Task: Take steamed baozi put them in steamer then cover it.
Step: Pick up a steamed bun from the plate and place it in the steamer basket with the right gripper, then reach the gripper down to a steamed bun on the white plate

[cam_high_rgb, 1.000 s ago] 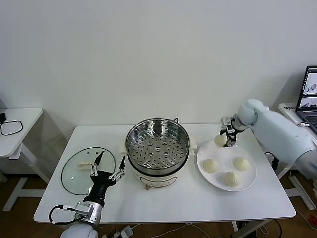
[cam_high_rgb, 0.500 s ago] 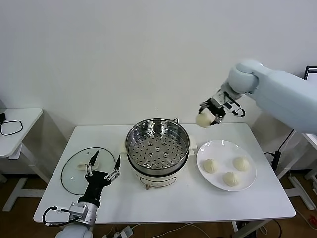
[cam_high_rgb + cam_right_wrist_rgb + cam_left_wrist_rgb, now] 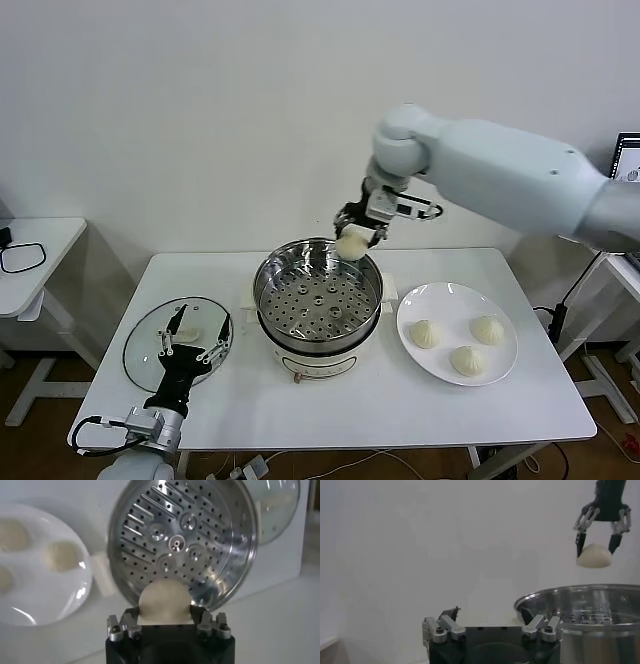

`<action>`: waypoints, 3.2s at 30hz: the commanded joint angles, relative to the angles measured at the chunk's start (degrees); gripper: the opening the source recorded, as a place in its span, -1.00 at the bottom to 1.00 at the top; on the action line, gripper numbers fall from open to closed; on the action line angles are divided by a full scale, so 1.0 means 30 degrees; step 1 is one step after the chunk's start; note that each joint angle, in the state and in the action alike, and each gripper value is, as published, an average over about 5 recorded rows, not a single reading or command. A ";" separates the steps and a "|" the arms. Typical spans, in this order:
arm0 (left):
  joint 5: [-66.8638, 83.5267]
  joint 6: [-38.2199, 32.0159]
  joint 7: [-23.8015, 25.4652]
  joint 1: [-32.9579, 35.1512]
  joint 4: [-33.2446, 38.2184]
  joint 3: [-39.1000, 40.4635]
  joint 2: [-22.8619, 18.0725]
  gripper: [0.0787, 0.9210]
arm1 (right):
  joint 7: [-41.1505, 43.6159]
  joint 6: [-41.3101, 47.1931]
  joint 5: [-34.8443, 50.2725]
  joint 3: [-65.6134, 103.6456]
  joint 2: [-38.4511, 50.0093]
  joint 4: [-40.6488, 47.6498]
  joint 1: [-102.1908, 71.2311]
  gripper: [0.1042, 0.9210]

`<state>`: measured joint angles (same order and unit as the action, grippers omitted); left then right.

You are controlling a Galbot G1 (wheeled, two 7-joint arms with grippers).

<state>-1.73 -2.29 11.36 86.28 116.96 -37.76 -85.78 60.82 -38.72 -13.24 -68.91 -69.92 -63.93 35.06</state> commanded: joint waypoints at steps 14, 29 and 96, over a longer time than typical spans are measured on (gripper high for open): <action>0.0277 -0.0106 0.0260 -0.0071 -0.0287 -0.0464 0.0109 0.77 | -0.2804 -0.3374 -0.4381 0.0830 -0.4433 0.6580 -0.3659 0.47; 0.0410 -0.0176 0.0383 -0.0046 -0.0189 -0.0796 0.0142 0.77 | -0.2479 -0.2200 -0.2477 0.0470 -0.3981 0.5979 -0.3426 0.73; 0.0443 0.0099 0.0264 0.0259 0.0168 -0.0590 -0.0043 0.77 | -0.0497 1.8756 0.5729 0.4694 0.7908 0.0029 -1.0461 0.76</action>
<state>-0.36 -2.09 12.06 87.09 117.65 -39.46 -86.06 60.44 17.88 6.64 -57.59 -44.89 -65.76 7.46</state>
